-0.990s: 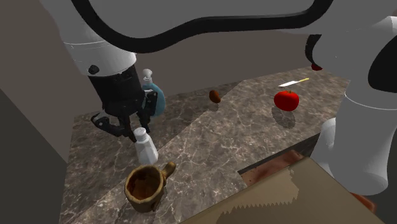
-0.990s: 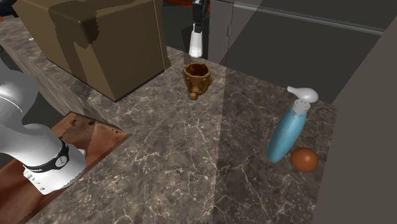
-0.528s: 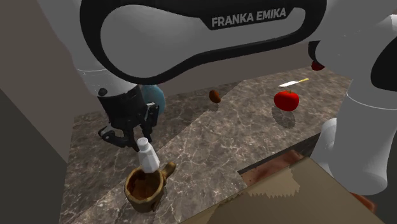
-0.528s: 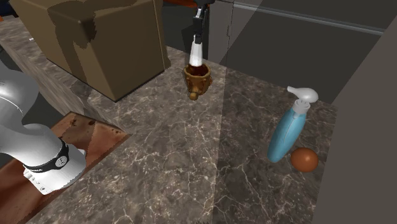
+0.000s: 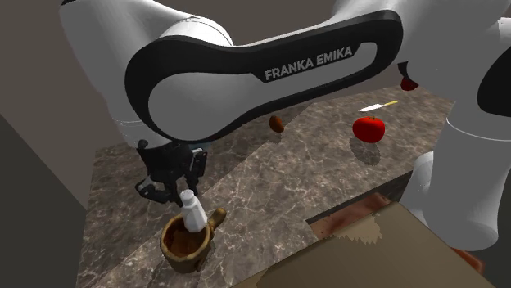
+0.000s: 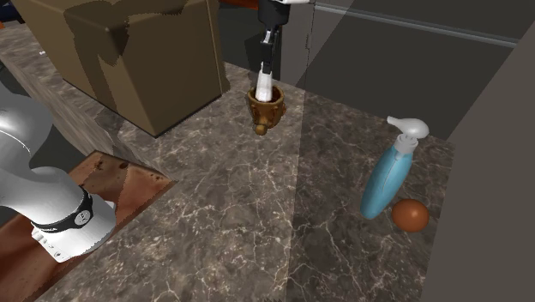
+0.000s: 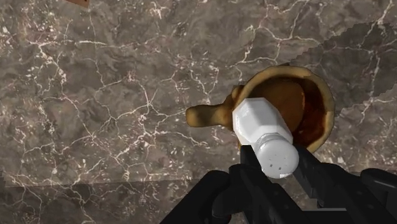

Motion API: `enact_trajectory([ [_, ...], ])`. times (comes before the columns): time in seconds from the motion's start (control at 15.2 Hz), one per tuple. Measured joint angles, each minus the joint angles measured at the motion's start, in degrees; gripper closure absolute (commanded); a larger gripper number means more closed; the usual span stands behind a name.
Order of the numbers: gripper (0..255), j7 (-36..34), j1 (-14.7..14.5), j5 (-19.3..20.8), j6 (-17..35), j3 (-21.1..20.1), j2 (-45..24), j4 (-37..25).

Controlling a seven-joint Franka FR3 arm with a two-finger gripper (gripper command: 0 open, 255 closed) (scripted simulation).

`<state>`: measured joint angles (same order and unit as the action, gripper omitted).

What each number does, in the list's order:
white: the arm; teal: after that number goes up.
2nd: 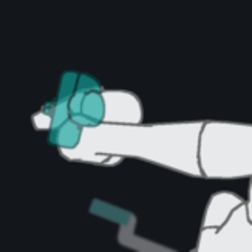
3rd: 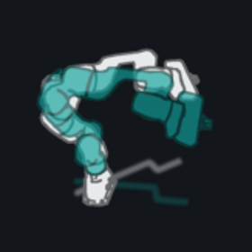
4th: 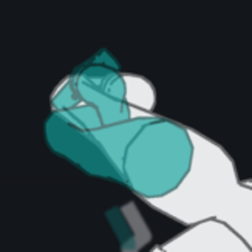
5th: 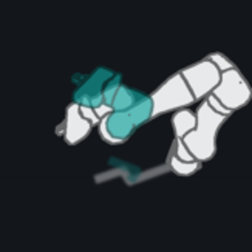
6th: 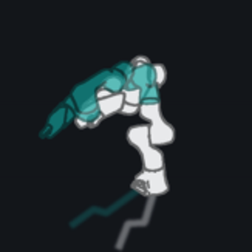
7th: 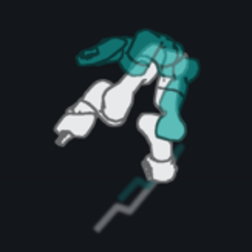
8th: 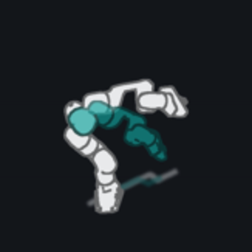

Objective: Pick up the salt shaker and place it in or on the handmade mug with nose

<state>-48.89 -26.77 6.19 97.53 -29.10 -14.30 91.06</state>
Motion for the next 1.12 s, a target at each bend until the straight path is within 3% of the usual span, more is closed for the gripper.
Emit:
enact_trajectory([
  [0.46,255,-0.1,0.0,0.1,0.7,0.0,0.0,0.3],
  [0.53,0,-0.1,0.0,0.1,0.7,0.0,0.0,0.3],
  [0.92,0,0.0,0.0,0.1,0.7,0.0,-0.1,0.5],
  [1.12,0,-0.1,-0.4,0.2,-3.6,-0.1,-0.5,-4.1],
])
